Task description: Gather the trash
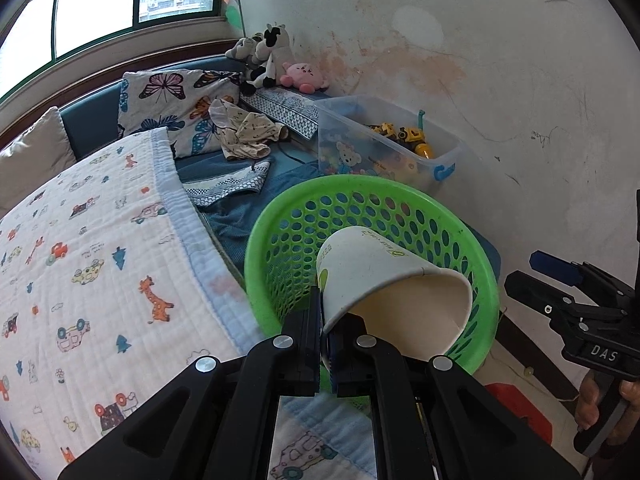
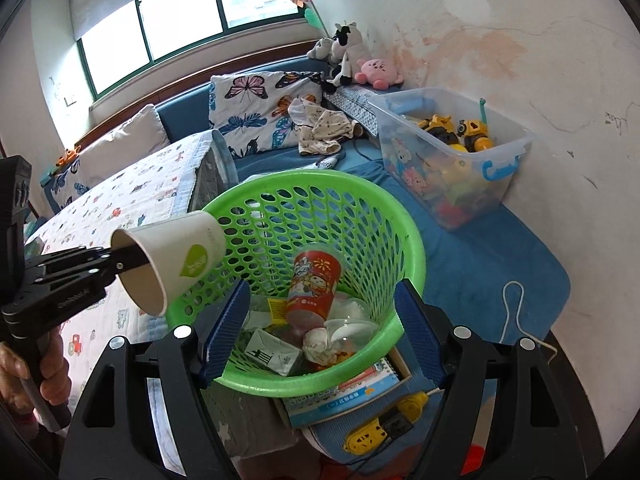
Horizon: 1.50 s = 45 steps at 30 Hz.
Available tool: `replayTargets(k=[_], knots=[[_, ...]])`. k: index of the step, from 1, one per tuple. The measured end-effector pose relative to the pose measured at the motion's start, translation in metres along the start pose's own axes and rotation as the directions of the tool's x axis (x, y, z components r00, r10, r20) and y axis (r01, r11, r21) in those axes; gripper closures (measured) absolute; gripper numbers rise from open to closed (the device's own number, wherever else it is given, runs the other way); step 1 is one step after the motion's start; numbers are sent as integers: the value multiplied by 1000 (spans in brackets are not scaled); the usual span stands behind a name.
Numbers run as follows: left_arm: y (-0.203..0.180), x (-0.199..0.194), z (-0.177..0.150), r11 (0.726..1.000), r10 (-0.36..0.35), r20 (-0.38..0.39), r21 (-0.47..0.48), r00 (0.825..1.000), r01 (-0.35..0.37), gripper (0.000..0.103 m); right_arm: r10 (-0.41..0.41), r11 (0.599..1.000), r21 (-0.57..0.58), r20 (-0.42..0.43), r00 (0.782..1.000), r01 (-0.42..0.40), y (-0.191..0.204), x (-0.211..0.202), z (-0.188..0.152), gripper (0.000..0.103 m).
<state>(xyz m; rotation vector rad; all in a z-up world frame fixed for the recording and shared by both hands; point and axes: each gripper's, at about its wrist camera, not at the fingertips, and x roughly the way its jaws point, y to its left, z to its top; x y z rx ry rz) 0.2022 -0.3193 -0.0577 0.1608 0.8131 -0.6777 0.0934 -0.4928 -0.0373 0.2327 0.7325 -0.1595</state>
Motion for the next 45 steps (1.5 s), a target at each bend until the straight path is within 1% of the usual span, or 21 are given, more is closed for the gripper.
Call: replayTargets(k=[3,5,7,9,11,13,14,16,21,22,24,26,28,30,31,33,38,41,43,45], knots=[[-4,3,1,1000,-3,-4,3,1000,3,98,5,1000,8,3,1000,-5,-1,-1,0,28],[-5,5,2,1000,0,-6,-1,1000,0,90,3,1000,8,1,1000,-3,-1,-1,-2,28],[-6,6,2,1000,-6,-4,-3,1000,6,88,-2,1000,6,0,1000,2,-2,-1,-2,28],[-5,5,0,1000,-17,-5,-5,1000,17,82,-3,1000,8,1,1000,3,-2,-2,-2,28],[-5,3,-1,1000,-17,2,-9,1000,17,63,0,1000,14,4,1000,0,-3,-3,-2,28],[-4,-1,-2,1000,-23,18,-9,1000,23,61,4,1000,19,7,1000,-4,-4,-5,-2,28],[-3,-3,-3,999,-39,23,-10,999,40,58,4,1000,19,8,1000,-4,-2,-5,-2,28],[-1,-9,-4,1000,-25,35,-8,999,25,51,9,1000,16,9,1000,-9,0,-7,-5,28],[5,-23,-7,1000,-16,51,-7,999,16,50,39,999,22,12,999,-39,10,-10,-9,28],[7,-26,-8,1000,-10,55,-10,998,11,47,44,999,21,12,999,-44,12,-11,-9,28],[11,-33,-9,1000,10,62,-11,998,-10,46,53,998,12,9,999,-54,20,-11,-11,28],[17,-42,-12,1000,20,74,-21,997,-19,39,63,998,6,4,998,-63,27,-12,-12,27],[23,-50,-16,999,30,86,-30,996,-27,39,73,997,-4,5,997,-72,36,-14,-13,24],[30,-59,-19,998,49,96,-39,994,-46,37,83,996,-15,0,997,-83,45,-15,-15,24],[34,-63,-20,997,60,103,-45,993,-56,33,88,996,-20,-2,996,-88,50,-15,-16,23],[42,-74,-25,996,81,117,-58,990,-75,30,99,994,-33,-9,995,-100,60,-15,-17,20],[62,-97,-37,988,131,141,-100,981,-117,17,113,991,-74,-12,994,-113,85,-15,-19,16],[71,-108,-45,982,168,146,-114,975,-153,16,123,988,-95,-14,992,-124,99,-15,-21,15],[80,-115,-51,976,195,136,-126,971,-178,15,132,986,-102,-16,991,-133,108,-15,-23,13],[85,-118,-55,973,208,131,-131,969,-191,9,148,984,-102,-21,989,-149,116,-16,-25,12]])
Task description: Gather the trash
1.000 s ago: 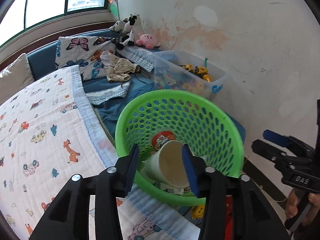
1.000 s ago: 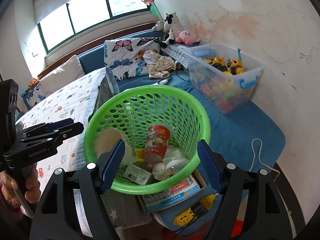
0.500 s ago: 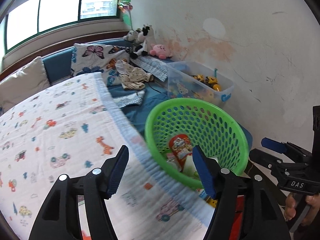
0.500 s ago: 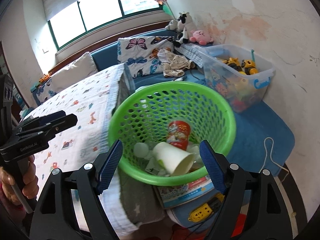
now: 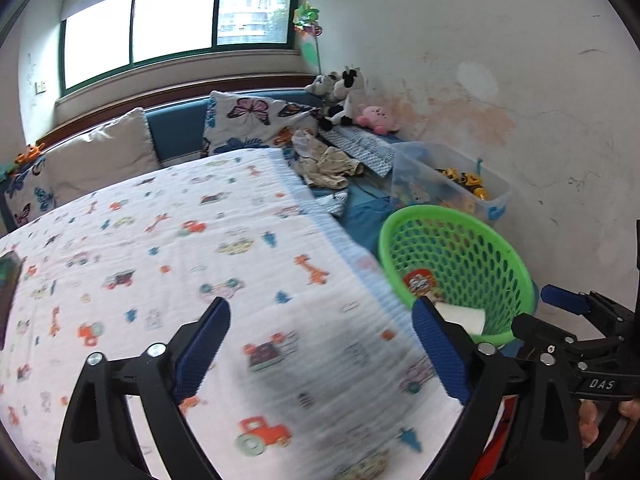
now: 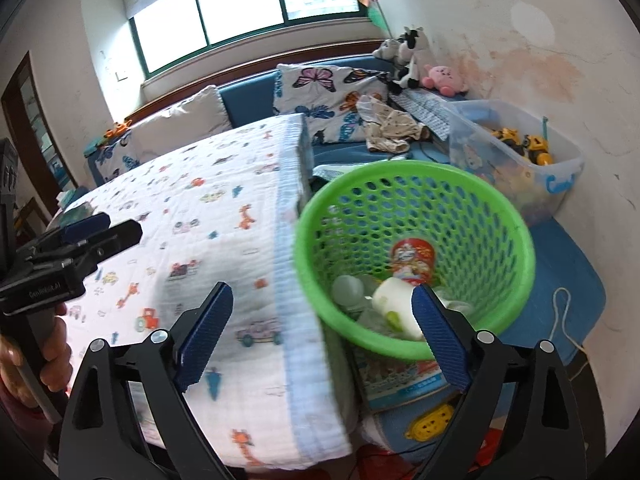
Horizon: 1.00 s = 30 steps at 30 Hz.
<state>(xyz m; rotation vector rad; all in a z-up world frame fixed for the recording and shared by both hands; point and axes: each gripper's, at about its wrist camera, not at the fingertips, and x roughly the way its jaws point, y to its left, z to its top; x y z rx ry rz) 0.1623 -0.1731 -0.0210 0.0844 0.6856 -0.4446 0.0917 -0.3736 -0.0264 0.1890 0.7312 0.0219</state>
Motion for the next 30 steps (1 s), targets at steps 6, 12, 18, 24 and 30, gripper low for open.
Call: replayTargets(k=[6,12,18,24,30], knots=[[20,-16,-13,998,69,9,5,998,-69,9,12,1000,-10,-13,1000,-12,24,0,-2,10],[37,-32,-27,995,99,-5,-22,995,-99,8,5,1000,-28,5,1000,-5,46,-6,-9,7],[59,-50,-42,987,145,2,-66,989,-144,7,20,999,-33,5,1000,-20,62,-8,-18,7],[76,-65,-55,977,195,8,-89,981,-194,7,29,999,-39,5,1000,-29,74,-11,-24,5],[93,-75,-65,968,204,-2,-151,979,-202,7,11,997,-78,26,1000,-9,87,-16,-26,4]])
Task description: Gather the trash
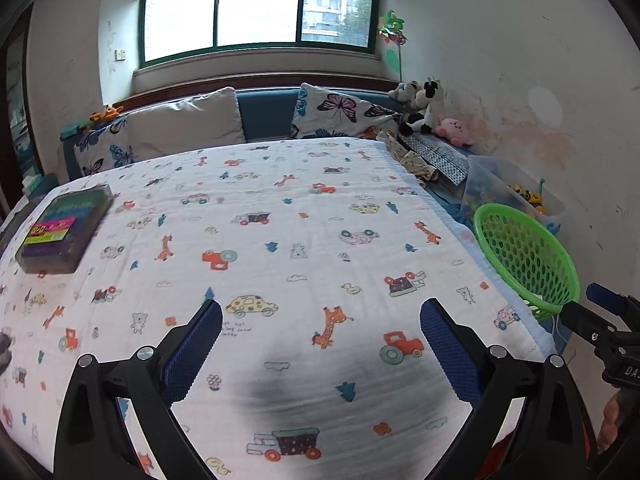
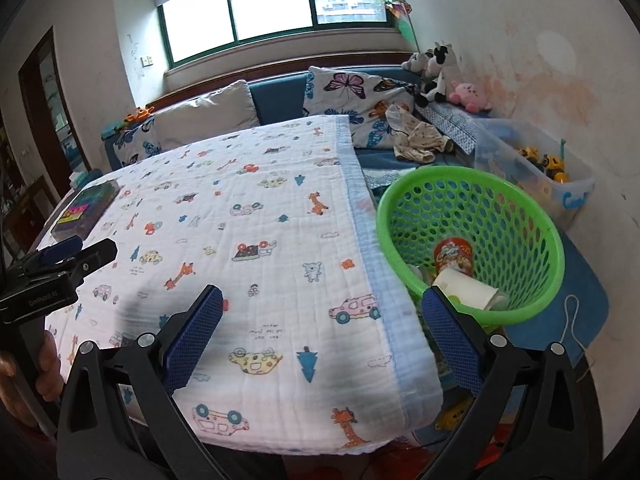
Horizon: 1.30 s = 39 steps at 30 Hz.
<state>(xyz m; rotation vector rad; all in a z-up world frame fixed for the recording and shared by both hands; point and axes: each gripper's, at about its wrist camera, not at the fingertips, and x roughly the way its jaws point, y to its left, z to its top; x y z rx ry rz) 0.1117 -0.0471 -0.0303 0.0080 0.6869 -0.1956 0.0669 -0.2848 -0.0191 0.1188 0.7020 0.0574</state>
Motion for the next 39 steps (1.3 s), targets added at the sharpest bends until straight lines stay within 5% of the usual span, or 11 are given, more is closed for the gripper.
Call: replayTargets(k=[39], knots=[[7,-12,-9,997,76,16,16,997,-77,7,-8,999,-48,11,1000,9,17,-1,-2,4]])
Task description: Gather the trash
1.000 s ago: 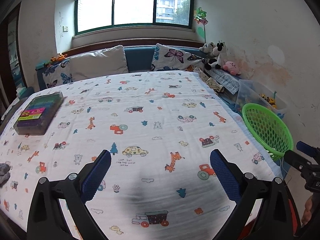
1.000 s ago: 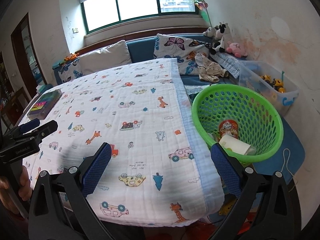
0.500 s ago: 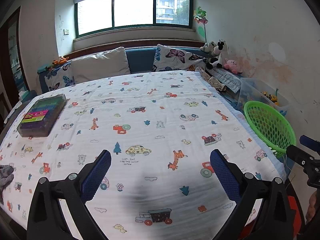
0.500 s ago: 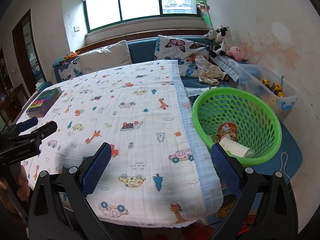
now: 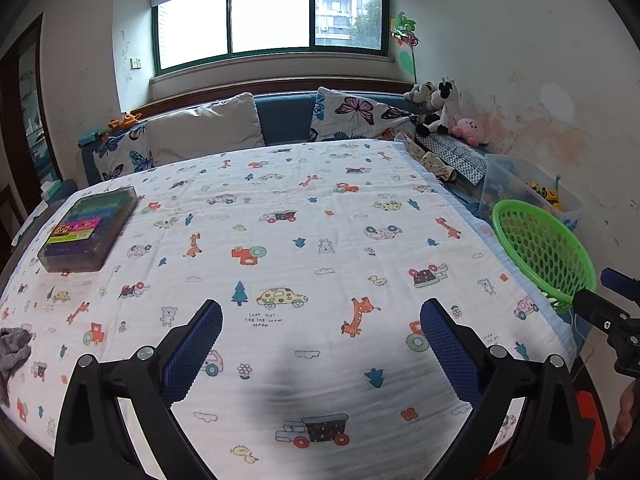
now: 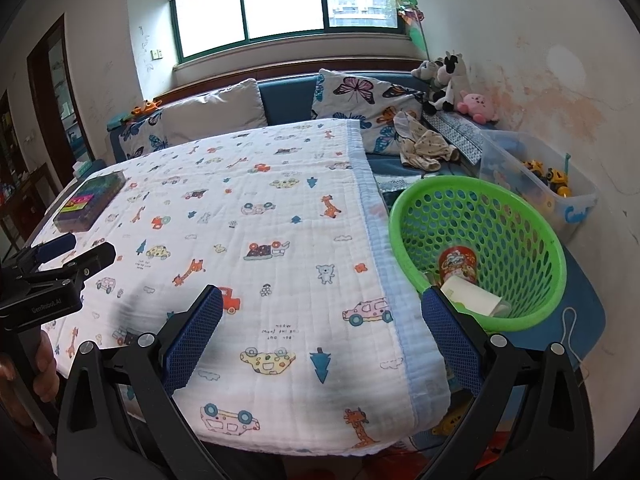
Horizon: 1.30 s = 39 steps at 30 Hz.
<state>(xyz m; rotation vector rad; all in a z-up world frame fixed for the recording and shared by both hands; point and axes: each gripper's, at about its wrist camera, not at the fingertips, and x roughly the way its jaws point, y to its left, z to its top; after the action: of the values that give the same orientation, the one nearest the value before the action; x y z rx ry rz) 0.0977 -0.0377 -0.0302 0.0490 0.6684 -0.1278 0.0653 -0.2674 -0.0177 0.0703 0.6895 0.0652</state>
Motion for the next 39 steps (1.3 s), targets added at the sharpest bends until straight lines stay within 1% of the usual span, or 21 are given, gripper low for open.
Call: replayTargets(k=[39], knots=[[-5,0,-4,1000,3,2,3,1000,-3,7,2,1000,0,-3,1000,-2,1,0,-1,4]])
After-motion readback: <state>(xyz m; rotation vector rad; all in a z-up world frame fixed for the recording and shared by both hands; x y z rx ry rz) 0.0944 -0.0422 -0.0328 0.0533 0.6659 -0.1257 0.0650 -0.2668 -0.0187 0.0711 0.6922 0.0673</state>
